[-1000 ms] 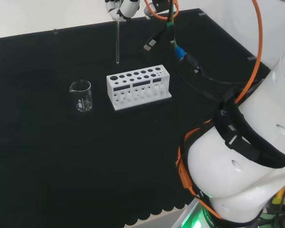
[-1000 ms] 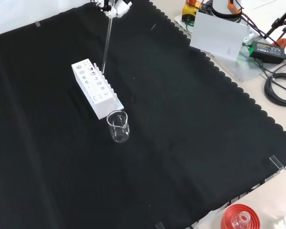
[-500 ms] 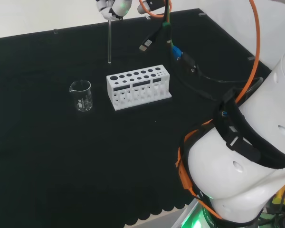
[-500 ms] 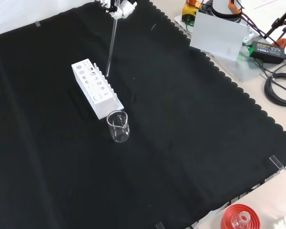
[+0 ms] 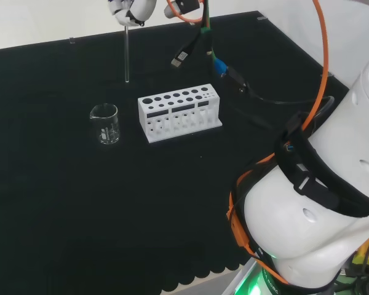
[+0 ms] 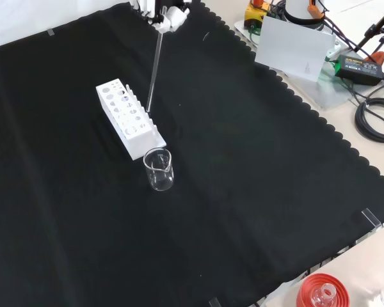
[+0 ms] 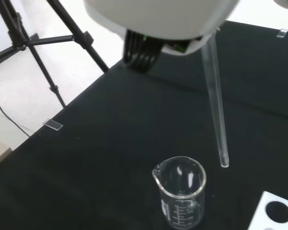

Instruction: Stir in the beaker to the left of the white test tube rack with the glass rod.

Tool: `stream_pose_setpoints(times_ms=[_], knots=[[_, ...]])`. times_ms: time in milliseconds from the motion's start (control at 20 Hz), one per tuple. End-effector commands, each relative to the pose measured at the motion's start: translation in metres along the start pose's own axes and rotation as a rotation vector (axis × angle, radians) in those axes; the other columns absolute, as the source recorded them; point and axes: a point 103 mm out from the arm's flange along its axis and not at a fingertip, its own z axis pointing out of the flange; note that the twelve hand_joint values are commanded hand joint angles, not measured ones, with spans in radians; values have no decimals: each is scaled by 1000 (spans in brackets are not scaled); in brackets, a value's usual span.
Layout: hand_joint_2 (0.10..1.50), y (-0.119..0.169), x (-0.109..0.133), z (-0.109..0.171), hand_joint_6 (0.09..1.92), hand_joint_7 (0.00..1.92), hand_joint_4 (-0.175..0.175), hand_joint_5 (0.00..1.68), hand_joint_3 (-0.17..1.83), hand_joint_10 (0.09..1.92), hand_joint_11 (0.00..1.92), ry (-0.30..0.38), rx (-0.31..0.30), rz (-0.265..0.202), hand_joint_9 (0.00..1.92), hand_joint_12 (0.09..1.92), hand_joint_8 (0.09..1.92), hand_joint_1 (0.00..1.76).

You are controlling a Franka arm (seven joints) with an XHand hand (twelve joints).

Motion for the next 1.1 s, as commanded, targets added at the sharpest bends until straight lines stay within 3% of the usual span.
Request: stream_pose_setpoints(times_ms=[50,500,1100], knots=[[571,8,12,5,851,1309,-175,1109,889,575,1603,2,8,-26,1682,735,947,1324],[572,28,27,22,849,1309,-175,1109,886,572,1604,0,45,-72,1683,734,947,1324],[573,58,26,47,846,1309,-175,1110,884,569,1604,15,86,-108,1683,734,947,1324]])
